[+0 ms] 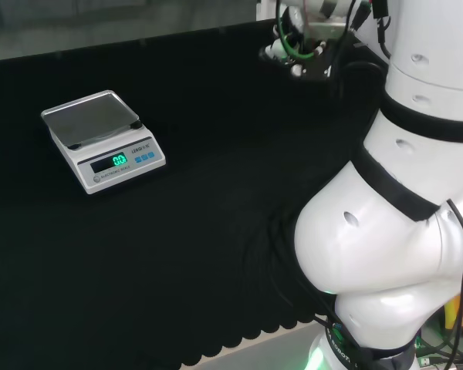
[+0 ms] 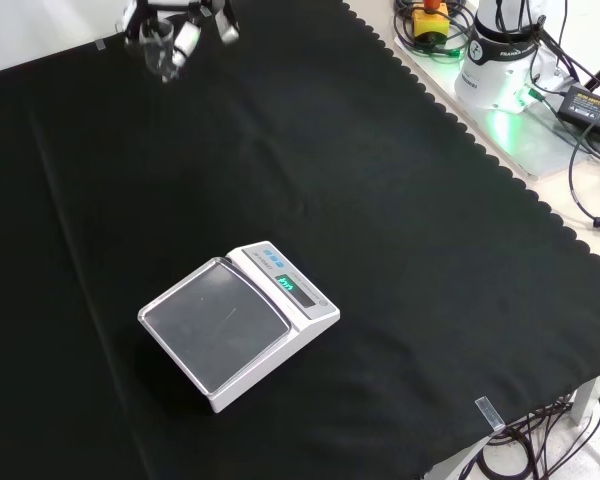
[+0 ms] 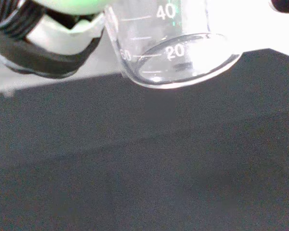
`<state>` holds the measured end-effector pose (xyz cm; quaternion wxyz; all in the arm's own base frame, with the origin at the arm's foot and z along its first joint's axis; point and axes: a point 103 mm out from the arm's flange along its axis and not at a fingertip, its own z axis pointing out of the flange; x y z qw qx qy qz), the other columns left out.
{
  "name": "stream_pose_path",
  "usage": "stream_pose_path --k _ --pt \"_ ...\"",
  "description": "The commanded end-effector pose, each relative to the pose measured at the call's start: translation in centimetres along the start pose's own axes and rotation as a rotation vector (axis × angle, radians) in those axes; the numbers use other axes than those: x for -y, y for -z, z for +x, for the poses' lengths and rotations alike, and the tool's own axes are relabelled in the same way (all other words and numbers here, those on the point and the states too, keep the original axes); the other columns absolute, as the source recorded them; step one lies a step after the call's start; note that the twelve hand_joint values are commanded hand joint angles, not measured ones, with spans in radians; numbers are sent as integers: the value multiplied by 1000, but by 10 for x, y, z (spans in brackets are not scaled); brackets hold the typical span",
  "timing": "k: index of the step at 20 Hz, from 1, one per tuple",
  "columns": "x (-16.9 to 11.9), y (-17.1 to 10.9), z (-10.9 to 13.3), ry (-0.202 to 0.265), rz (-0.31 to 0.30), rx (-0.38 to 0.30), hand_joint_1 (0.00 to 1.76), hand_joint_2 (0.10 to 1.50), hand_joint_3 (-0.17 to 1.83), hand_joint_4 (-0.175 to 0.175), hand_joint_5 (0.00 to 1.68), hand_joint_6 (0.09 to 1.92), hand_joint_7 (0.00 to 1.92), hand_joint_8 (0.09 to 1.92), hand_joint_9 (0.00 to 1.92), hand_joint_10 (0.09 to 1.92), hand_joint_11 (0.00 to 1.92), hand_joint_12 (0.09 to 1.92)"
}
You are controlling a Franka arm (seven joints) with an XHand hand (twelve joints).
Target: Pick up the beaker.
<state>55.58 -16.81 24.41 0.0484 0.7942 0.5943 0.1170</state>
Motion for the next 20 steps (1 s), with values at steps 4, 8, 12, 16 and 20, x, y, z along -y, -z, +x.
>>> stream_pose_path --k 4,8,12,16,20 --pt "41 142 -92 -150 -181 -419 1162 605 784 -4 1260 760 1795 212 1847 167 1282 954" --pt "45 146 -92 -140 -155 -415 1162 604 786 -6 1261 760 1798 211 1849 166 1285 951" --pt "48 142 -74 -127 -141 -399 1165 597 797 -15 1266 755 1804 202 1855 156 1295 938" --pt "50 131 -65 -136 -123 -385 1166 595 799 -18 1267 755 1806 199 1858 154 1300 935" --pt "52 123 -53 -135 -111 -377 1166 595 799 -18 1267 755 1808 198 1860 152 1303 934"
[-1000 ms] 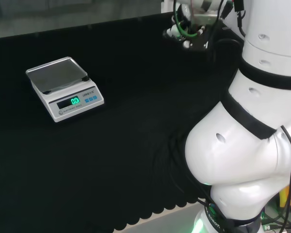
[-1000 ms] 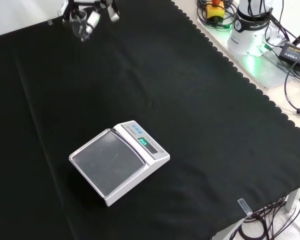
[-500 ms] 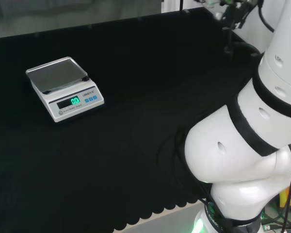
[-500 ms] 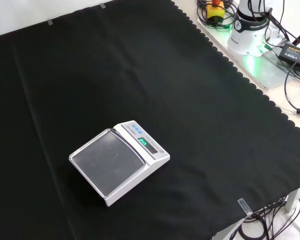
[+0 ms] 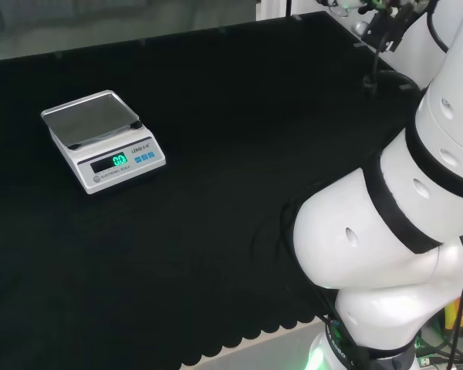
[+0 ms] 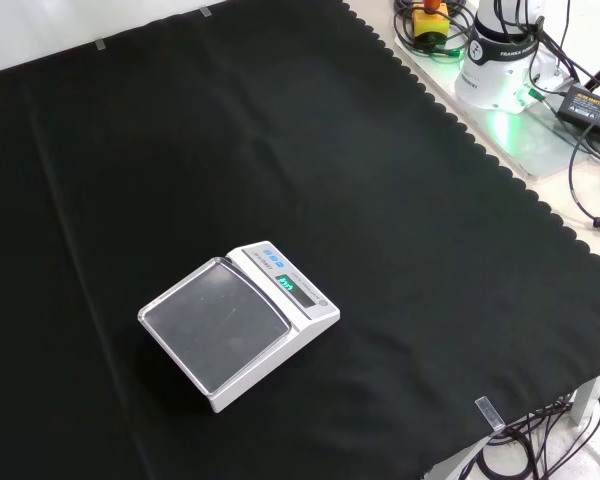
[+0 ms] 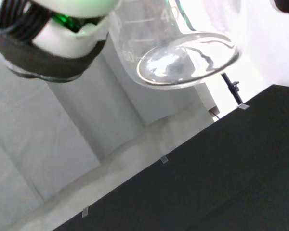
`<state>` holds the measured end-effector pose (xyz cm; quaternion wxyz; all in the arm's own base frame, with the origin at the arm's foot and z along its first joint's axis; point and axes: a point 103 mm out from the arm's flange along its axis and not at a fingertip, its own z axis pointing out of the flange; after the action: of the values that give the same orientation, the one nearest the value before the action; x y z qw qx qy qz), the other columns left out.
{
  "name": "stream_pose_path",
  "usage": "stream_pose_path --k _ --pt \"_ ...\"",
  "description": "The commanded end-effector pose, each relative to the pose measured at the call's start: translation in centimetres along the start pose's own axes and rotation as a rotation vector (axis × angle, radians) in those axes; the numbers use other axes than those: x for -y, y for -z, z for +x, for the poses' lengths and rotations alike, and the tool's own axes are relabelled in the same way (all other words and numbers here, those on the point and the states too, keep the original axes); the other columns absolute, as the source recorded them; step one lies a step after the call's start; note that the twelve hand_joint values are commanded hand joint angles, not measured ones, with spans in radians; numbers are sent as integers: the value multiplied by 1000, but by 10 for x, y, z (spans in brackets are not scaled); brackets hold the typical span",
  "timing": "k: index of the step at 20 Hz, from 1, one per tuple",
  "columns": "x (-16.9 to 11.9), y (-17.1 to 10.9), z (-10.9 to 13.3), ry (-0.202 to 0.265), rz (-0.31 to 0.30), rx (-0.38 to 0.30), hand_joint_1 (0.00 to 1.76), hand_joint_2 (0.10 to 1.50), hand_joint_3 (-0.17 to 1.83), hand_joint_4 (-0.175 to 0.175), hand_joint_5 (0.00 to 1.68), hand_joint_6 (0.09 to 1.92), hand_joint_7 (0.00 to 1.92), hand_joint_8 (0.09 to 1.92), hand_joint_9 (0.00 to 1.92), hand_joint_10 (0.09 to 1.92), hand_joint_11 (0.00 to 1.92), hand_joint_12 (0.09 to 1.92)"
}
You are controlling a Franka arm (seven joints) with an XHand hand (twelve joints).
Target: Pick up the beaker.
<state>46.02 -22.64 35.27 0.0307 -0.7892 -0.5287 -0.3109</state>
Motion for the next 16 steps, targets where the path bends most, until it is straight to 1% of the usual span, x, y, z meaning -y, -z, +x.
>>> stream_pose_path --k 1,4,8,11,13,16 --pt "6 -15 11 0 12 26 1166 595 799 -18 1267 755 1808 197 1860 152 1303 934" --pt "7 -24 21 0 18 37 1166 594 800 -19 1267 755 1809 197 1861 151 1304 933" --pt "7 -33 26 -6 25 48 1167 593 801 -19 1268 754 1810 196 1862 150 1305 932" --pt "1 -37 23 -44 25 41 1167 593 802 -19 1268 754 1811 195 1863 149 1306 931" --pt "-4 -39 24 -70 12 62 1167 592 802 -19 1269 754 1812 194 1863 148 1307 931" --pt "-8 -41 20 -126 -3 72 1167 592 803 -19 1269 753 1813 194 1864 148 1308 930"
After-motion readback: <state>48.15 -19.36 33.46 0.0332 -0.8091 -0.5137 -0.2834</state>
